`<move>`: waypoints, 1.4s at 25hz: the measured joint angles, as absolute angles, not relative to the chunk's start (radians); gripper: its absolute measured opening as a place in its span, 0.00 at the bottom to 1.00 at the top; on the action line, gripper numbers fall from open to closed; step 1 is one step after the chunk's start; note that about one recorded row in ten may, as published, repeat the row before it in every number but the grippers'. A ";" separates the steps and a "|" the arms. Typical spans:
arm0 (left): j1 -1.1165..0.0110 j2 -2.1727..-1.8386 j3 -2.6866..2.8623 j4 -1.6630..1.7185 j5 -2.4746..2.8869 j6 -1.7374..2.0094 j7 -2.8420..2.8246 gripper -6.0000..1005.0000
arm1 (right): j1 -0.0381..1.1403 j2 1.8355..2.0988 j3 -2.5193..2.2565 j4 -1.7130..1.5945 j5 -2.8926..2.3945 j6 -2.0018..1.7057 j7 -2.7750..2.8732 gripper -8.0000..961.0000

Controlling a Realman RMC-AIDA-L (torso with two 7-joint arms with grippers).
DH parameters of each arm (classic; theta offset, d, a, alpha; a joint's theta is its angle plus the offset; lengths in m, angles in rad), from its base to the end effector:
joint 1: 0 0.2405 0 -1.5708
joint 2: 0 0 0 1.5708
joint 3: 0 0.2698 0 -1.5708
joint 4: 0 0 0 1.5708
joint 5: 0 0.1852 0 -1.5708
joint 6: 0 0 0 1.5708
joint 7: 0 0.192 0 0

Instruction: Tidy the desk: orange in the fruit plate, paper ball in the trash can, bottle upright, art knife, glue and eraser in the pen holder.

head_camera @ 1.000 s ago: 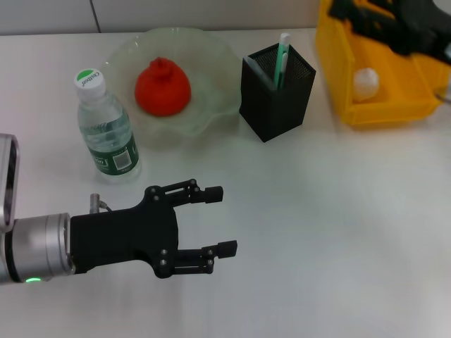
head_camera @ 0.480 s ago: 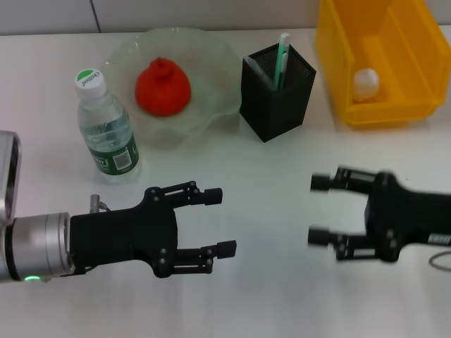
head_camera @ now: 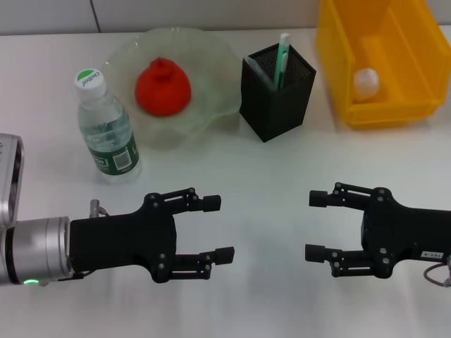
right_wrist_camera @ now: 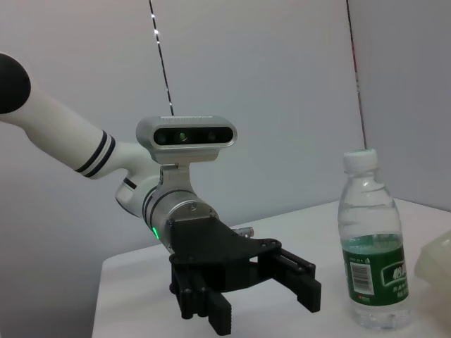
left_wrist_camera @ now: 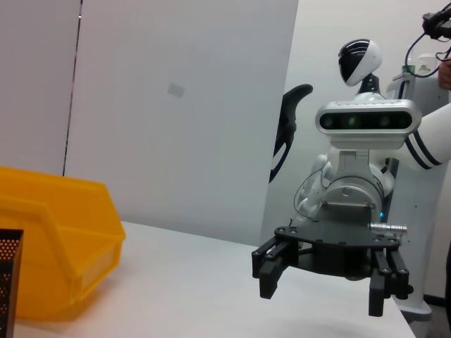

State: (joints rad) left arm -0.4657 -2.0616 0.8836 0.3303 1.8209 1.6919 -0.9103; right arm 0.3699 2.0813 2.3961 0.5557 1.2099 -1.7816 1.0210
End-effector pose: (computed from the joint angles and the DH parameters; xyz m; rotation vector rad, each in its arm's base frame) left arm -0.2321 0.2546 -0.0876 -2.8748 -0.3212 -0.9780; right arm 0.2490 0.2497 -0.0596 -2.8277 0.3469 0.9164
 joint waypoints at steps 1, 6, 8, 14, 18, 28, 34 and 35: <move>-0.465 -2.062 0.884 0.330 1.821 1.691 -0.910 0.80 | 0.371 2.081 2.396 0.556 1.210 -1.780 1.020 0.85; -0.464 -2.060 0.884 0.332 1.821 1.690 -0.910 0.80 | 0.375 2.081 2.397 0.556 1.210 -1.779 1.014 0.85; -0.463 -2.059 0.884 0.332 1.821 1.692 -0.910 0.80 | 0.376 2.081 2.397 0.556 1.210 -1.779 1.010 0.85; -0.462 -2.059 0.884 0.334 1.835 1.695 -0.910 0.80 | 0.380 2.080 2.398 0.554 1.211 -1.767 1.008 0.85; -0.462 -2.058 0.884 0.334 1.836 1.696 -0.910 0.80 | 0.381 2.080 2.398 0.552 1.211 -1.764 1.008 0.85; -0.464 -2.058 0.880 0.334 1.836 1.696 -0.910 0.80 | 0.387 2.080 2.397 0.552 1.220 -1.772 1.008 0.85; -0.459 -2.058 0.883 0.334 1.836 1.697 -0.910 0.80 | 0.389 2.080 2.397 0.552 1.221 -1.772 1.008 0.85; -0.459 -2.058 0.883 0.334 1.836 1.697 -0.910 0.80 | 0.391 2.081 2.398 0.551 1.221 -1.772 1.008 0.85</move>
State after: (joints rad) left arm -0.4594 -2.0585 0.8828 0.3344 1.8361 1.6975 -0.9096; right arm 0.3906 2.0809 2.3980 0.5515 1.2210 -1.7717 1.0077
